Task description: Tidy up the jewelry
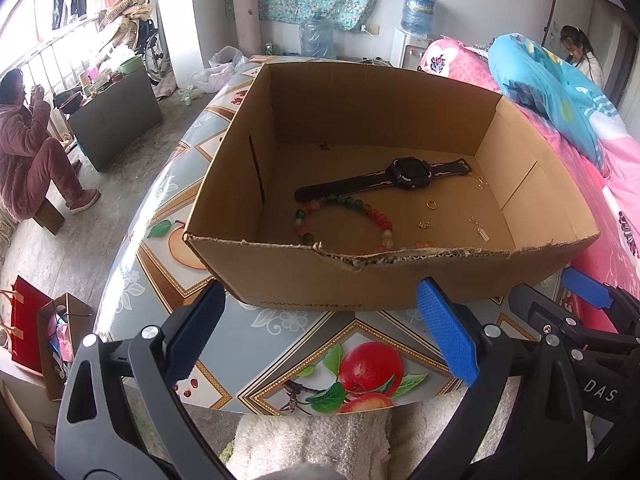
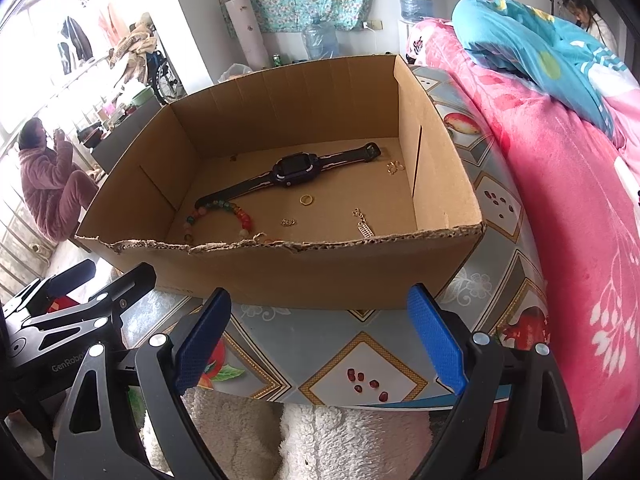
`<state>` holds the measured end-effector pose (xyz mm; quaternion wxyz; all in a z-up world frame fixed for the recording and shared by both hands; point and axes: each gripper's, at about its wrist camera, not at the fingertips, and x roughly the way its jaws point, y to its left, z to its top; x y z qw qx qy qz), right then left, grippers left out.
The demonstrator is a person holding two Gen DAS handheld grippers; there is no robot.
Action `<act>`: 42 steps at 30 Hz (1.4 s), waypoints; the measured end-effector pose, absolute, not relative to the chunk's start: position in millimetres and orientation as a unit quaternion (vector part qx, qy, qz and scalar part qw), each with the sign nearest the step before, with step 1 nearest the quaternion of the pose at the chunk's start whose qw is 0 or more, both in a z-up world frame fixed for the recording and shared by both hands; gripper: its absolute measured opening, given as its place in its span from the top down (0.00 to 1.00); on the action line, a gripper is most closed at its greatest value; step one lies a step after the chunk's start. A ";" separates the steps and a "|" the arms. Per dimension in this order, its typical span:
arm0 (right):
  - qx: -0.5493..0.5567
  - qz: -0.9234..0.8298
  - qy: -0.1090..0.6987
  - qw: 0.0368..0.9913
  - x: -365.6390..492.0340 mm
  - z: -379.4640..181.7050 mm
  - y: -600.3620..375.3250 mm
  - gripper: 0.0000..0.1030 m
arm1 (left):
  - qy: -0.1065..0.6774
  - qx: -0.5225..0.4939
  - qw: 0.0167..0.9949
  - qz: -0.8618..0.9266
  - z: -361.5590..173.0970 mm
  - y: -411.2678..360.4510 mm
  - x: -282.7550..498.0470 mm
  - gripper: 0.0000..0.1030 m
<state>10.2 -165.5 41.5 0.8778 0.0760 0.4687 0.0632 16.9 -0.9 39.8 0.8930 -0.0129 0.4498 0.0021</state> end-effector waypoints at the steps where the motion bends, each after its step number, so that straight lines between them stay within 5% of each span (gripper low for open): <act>1: 0.076 0.063 0.469 0.878 10.4 41.5 -165.5 0.15 | 0.449 -0.012 0.893 0.002 39.9 -1.0 17.0 0.10; 42: 0.085 0.062 0.472 0.875 14.4 37.3 -168.8 0.15 | 0.452 -0.011 0.892 -0.001 37.8 -3.5 17.7 0.10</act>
